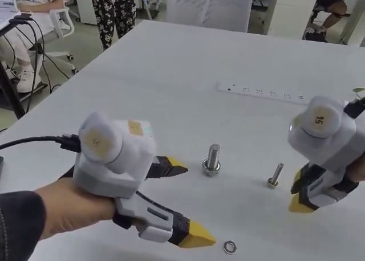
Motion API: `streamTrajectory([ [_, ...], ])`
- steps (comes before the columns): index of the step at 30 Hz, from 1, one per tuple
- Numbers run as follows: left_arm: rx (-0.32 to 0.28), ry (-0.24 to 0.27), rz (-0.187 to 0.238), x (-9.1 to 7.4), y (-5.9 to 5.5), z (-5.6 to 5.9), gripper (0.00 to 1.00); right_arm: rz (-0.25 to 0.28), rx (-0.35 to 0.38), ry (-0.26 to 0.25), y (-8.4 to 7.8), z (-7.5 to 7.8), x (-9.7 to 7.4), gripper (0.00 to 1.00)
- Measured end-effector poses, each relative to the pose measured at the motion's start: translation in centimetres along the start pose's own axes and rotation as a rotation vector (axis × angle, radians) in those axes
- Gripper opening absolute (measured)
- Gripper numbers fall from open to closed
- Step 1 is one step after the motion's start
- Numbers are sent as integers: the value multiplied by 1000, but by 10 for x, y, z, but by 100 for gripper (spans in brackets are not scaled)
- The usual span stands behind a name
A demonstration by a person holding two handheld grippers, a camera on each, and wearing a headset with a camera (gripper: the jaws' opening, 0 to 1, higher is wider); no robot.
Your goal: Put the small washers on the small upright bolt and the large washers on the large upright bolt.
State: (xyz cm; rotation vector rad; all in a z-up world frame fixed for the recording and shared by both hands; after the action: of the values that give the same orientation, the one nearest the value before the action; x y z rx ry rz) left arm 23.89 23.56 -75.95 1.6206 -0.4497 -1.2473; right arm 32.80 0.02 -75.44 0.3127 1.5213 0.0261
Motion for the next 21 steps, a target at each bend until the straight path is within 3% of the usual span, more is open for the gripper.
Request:
streamTrajectory([
  [21,19,15,9,-4,4,1,77,28,-112,81,29,-54,9,23],
])
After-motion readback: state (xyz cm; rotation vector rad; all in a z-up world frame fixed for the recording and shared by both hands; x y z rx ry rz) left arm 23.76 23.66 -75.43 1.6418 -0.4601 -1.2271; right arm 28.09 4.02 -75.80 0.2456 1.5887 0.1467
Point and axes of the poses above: the centre of the closed fingertips' face, and the gripper's own axes: x roughly forward along the fingers, z roughly to its right, y roughly out of its top, the point moved 10 cm from there along -x, roughly backward along the fingers, and after that the axes turned 4 degrees about x, right-handed, at the moved point
